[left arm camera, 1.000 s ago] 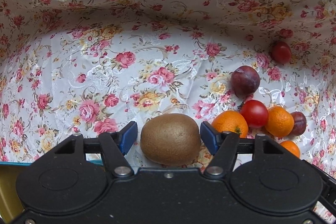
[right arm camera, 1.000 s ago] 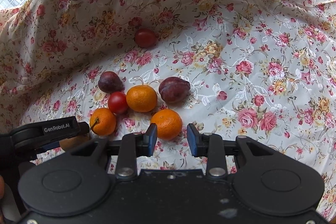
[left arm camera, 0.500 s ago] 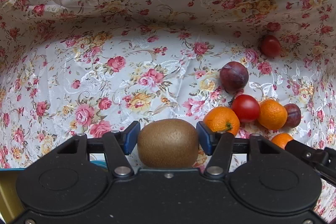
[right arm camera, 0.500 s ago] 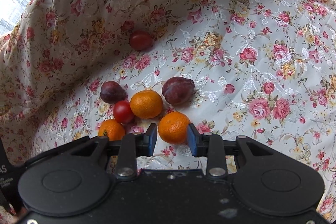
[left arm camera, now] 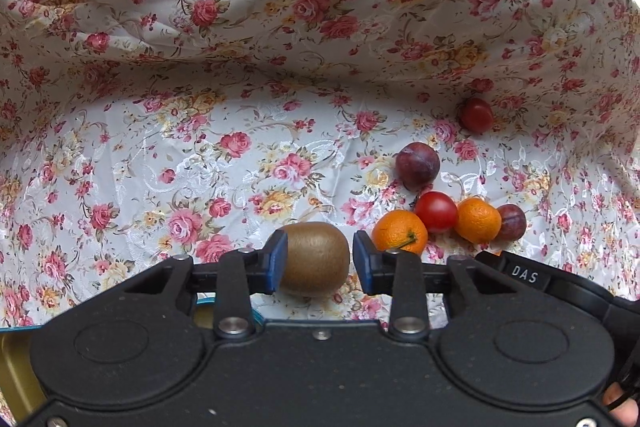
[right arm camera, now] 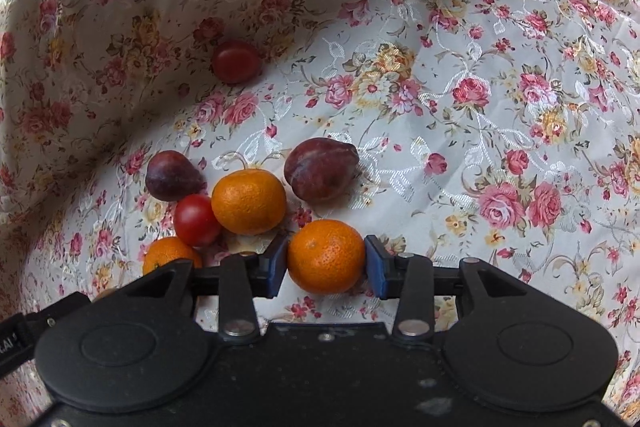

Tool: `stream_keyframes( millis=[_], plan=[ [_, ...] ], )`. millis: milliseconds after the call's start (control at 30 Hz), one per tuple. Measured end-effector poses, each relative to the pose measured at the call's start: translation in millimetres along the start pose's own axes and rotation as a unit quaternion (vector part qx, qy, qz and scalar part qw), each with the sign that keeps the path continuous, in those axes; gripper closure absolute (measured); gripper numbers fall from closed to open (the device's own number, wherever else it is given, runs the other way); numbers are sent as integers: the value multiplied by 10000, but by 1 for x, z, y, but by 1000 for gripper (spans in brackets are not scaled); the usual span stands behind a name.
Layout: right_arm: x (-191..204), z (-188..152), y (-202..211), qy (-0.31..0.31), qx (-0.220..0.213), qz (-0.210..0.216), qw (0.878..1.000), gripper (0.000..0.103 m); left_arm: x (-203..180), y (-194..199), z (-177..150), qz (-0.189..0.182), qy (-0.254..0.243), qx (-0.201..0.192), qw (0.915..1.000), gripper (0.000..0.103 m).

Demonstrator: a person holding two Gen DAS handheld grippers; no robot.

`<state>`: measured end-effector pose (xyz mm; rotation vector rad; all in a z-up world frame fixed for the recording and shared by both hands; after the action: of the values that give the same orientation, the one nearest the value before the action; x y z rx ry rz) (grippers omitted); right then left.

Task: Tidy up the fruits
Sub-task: 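Grasp the second kiwi with the left tool while the right tool grasps a mandarin, then carry the kiwi and mandarin over the gold tray with both tools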

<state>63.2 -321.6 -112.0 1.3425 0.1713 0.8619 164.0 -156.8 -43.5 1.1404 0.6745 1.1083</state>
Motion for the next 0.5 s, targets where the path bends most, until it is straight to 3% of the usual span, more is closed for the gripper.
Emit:
stream_keyframes(
  millis=[100,167,500],
  plan=[
    [10,-5,-1,347,20,-156,9993,62,-1,-9,1,38,14,68,10000,55],
    [12,-7,0,379,69,-128,9992,62,1,-15,2,49,65,116,9999,46],
    [26,-12,21,522,174,189,9983,62,-5,-38,5,195,169,223,9994,42]
  ],
)
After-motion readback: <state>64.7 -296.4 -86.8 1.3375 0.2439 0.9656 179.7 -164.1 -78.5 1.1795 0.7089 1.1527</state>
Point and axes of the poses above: each gripper's, at about its wrist camera, not at the fingertips, and y roughly against the way its jaws point, x to its left, z to its top, the point moved 3 cm from there along -y, roughly the way its jaws point, and after that the axes turned 15 degrees about z, right-handed, at the moved point
